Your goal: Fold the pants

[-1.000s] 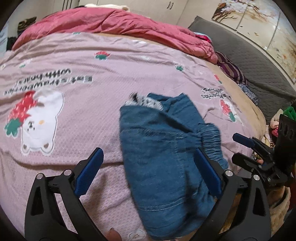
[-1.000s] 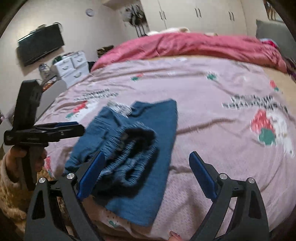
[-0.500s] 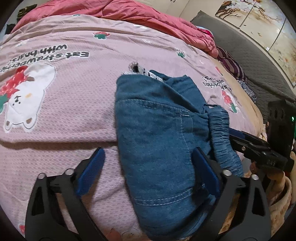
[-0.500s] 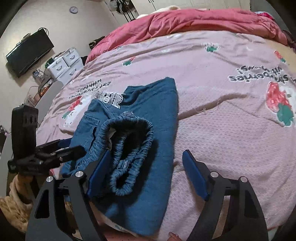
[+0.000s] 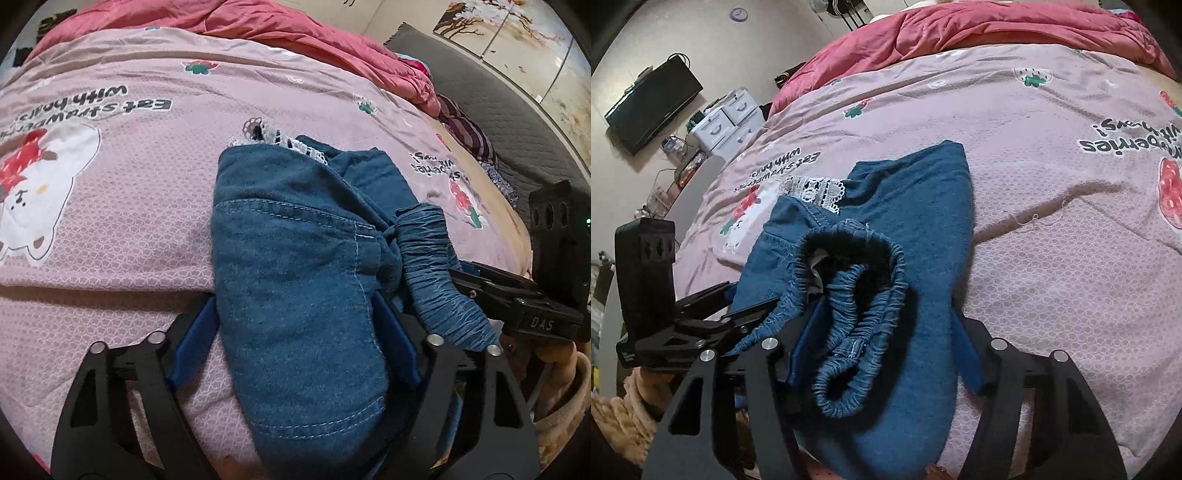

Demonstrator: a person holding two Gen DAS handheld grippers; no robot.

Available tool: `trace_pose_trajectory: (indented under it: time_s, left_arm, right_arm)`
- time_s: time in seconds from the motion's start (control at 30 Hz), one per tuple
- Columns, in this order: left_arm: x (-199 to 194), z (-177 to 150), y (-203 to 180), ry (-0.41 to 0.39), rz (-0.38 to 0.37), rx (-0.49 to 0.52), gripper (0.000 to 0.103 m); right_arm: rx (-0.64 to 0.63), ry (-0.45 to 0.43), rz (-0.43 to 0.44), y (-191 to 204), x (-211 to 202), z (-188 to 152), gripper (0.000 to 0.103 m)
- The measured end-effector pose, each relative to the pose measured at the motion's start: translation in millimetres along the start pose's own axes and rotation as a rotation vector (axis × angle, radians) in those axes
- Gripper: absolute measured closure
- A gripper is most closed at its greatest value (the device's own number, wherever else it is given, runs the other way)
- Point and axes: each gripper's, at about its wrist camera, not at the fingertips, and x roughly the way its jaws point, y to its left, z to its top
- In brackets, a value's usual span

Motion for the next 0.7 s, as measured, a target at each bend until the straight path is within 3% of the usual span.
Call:
trace_pose_trajectory:
  time_s: [0.23, 0.3, 0.7]
  left_arm:
    - [-5.5, 2.4, -12.4, -0.006, 0.007, 0.038, 0.057]
    - [-10.1, 5.3, -12.0, -0.008, 0.004, 0.042, 0.064]
    - [-35.9, 30.9, -7.4, -0.067, -0.022, 0.018, 0.068]
  right_arm:
    - [-0.053, -0.042, -0.001, 12.2, -6.4, -4.0, 0.072]
    - [-0.088, -0.076, -0.005, 20.4, -12.0, -5.5, 0.075]
    - [-0.233, -0.175, -0.015, 55.1, -21.2, 14.3, 0.076]
